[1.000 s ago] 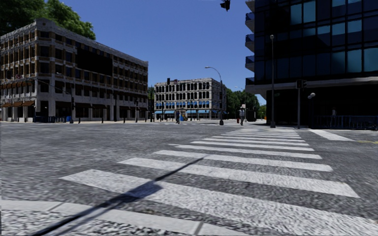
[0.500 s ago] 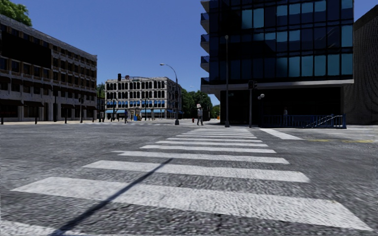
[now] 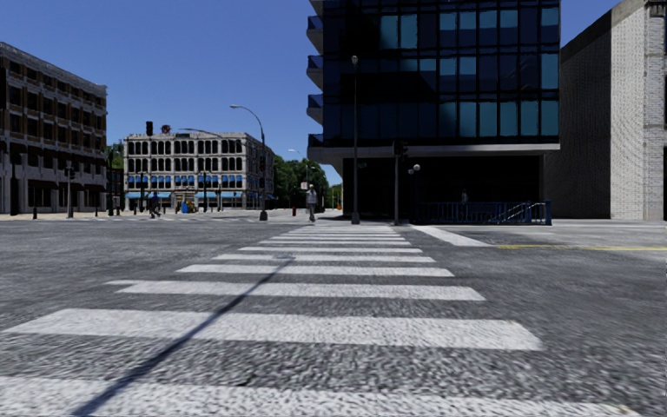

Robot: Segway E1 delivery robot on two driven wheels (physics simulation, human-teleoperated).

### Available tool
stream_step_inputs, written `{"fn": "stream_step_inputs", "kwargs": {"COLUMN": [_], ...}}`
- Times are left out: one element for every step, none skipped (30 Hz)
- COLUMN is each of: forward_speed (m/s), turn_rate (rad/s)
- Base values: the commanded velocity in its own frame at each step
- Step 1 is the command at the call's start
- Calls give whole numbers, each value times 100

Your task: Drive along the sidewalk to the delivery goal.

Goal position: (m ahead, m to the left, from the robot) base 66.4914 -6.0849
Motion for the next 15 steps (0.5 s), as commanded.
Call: {"fn": "stream_step_inputs", "kwargs": {"forward_speed": [125,125,125,125,125,125,125,125,125,125,125,125,125,125,126], "turn_rate": [-3,-3,0,0,0,0,0,0,0,0,0,0,0,0,0]}}
